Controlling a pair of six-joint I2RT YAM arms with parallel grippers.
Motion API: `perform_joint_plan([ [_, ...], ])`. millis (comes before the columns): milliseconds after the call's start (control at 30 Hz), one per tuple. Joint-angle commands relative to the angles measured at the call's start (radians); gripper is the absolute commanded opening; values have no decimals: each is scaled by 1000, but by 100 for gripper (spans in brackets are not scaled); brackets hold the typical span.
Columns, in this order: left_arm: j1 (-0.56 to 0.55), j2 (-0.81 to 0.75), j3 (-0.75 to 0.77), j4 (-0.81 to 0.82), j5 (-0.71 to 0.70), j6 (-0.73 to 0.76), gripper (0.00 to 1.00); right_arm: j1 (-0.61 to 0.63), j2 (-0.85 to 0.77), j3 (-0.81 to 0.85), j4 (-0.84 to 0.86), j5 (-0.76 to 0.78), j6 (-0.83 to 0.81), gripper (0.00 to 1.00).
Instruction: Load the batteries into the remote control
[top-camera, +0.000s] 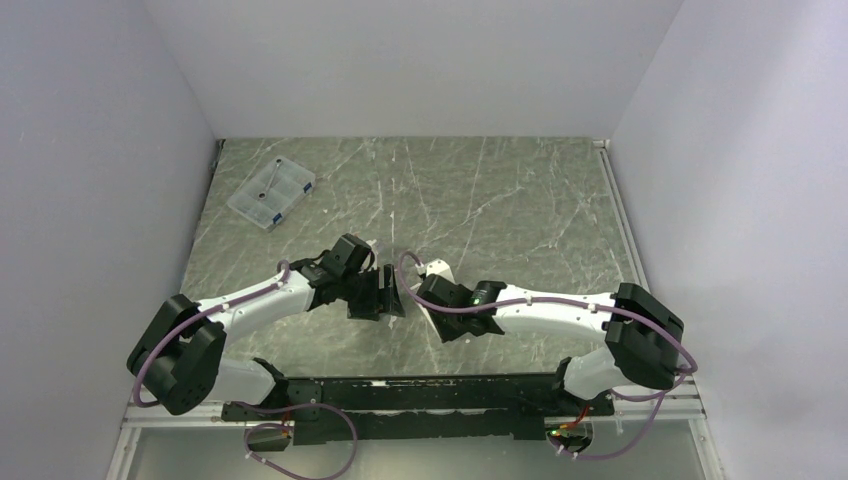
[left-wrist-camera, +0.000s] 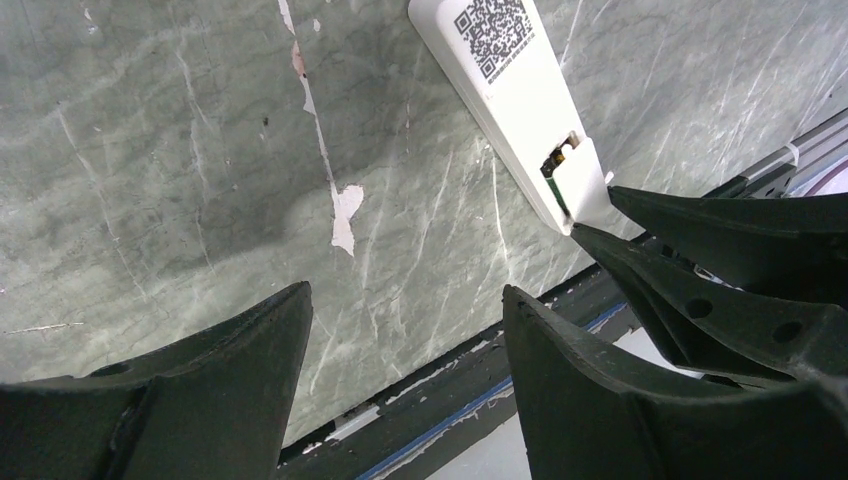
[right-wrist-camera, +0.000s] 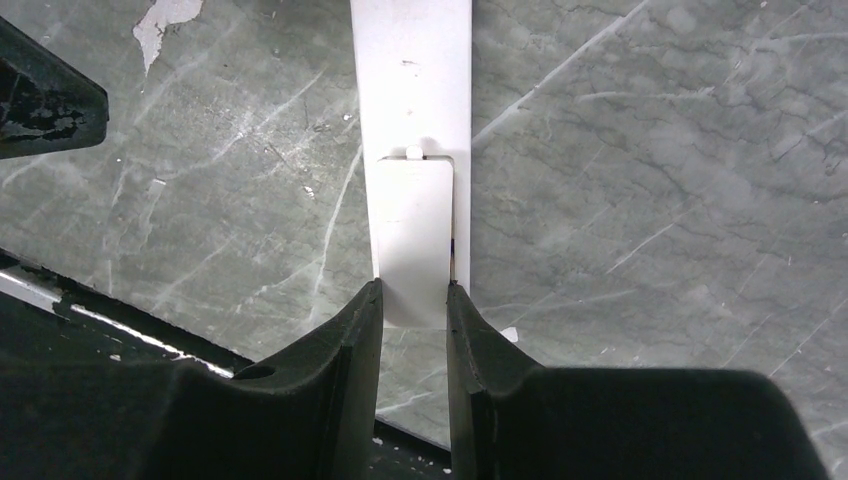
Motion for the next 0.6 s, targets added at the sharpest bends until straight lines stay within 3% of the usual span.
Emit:
perform_joint_plan([
  [0,2,-20,17,-3,-12,18,75,-7,4,-5,21,-1,-16,19],
  [567,2,-9,18,2,-11,19,75,-9,3,-24,32,-13,-12,22],
])
